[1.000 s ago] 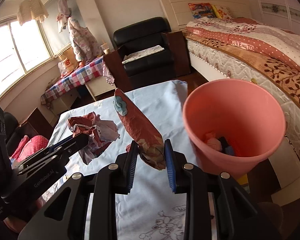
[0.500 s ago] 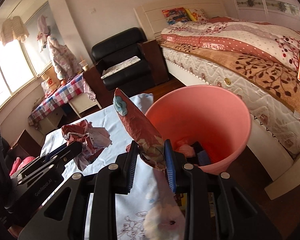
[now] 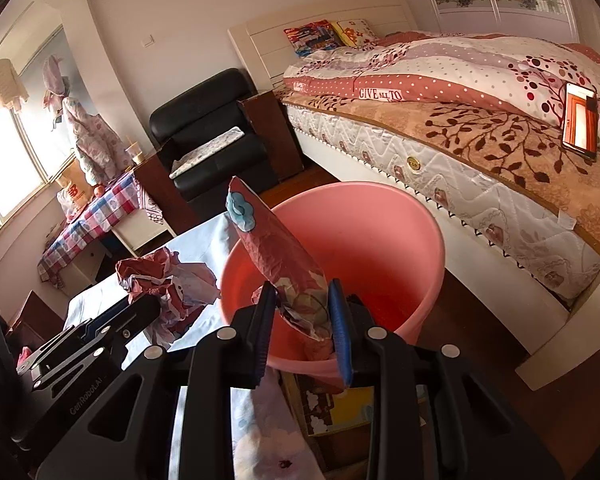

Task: Collect trash
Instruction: 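Carry both wrappers over the pink bucket with both grippers, then open both grippers inside the bucket to drop the wrappers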

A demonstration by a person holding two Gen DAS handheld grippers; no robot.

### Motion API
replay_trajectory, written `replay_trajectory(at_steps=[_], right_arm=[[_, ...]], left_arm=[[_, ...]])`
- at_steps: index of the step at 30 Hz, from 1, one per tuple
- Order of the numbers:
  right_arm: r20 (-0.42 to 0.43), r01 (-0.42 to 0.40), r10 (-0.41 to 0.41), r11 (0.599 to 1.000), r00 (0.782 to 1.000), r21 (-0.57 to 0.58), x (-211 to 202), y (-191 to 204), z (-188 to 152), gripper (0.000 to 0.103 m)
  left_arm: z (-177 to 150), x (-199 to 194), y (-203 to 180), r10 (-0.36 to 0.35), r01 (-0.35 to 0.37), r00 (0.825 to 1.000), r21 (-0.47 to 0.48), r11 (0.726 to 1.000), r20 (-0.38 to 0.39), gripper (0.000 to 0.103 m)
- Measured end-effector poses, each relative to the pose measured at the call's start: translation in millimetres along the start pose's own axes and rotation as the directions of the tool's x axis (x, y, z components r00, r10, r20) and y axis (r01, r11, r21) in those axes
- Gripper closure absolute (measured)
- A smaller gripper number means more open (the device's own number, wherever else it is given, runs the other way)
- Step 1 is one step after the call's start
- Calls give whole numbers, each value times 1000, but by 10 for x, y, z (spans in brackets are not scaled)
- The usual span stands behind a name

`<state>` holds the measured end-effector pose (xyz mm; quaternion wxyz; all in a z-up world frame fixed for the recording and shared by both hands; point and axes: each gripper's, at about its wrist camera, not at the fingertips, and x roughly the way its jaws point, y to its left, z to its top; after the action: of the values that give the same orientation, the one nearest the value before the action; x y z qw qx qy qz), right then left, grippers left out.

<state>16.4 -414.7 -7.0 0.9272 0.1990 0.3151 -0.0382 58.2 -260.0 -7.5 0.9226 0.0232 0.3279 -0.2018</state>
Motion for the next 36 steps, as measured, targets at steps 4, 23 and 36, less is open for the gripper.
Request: replay_trajectory(at_steps=[4,23,36], right_arm=[[5,23,-23,1000,1000,9,40,-78,36,75],[-7,112,-111,993,994,25,327,-274,98,75],[-35,133,-132,990,991,34,528,-324,115,75]], left_arm=[[24,107,-86,-8,8,1000,22,1000,-7,79],[71,650,-276,-78,81,994,42,996,-75,79],[56,827,-333,-105,109,989,29,994,-103,69]])
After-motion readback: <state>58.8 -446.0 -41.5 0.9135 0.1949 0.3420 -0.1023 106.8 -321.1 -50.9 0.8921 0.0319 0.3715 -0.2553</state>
